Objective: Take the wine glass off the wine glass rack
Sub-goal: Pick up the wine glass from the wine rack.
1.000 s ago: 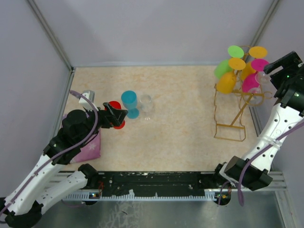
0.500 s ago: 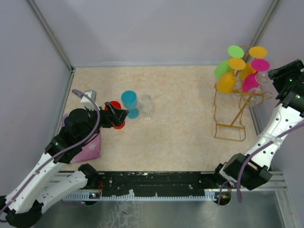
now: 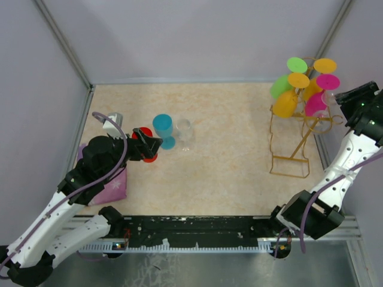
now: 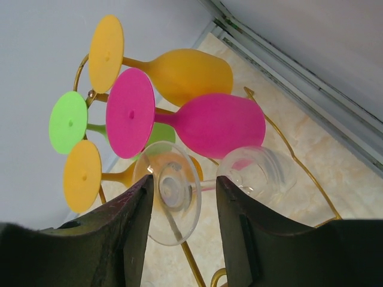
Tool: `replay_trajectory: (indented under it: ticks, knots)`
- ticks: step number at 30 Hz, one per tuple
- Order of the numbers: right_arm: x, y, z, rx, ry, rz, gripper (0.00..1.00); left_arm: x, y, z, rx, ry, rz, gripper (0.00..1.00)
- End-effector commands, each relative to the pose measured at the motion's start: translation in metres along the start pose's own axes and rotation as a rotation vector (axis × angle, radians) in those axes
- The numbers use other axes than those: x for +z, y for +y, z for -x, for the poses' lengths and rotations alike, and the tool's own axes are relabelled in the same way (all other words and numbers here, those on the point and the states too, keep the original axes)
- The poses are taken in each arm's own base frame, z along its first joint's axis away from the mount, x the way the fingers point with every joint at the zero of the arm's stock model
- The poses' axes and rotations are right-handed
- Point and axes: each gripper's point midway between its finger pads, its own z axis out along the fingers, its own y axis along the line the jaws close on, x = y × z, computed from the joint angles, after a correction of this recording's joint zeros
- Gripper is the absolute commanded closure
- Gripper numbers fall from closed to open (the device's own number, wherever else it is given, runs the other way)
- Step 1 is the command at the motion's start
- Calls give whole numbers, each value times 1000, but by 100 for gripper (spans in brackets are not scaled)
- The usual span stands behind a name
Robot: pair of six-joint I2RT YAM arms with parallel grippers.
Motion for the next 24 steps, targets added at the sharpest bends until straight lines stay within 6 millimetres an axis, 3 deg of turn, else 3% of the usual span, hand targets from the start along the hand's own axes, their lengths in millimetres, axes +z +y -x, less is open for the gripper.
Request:
replay_trajectory:
  ticks: [1,14,24]
  knots:
    - [2,10,12,-4,-49,55,55,0,-3,3,3,-11,-13,1]
    - [8,4,7,32,-51,51,66,4,-3,2,5,-12,-16,1]
    - [3,5,7,28,-63,52,83,4,-2,1,16,-8,-13,1]
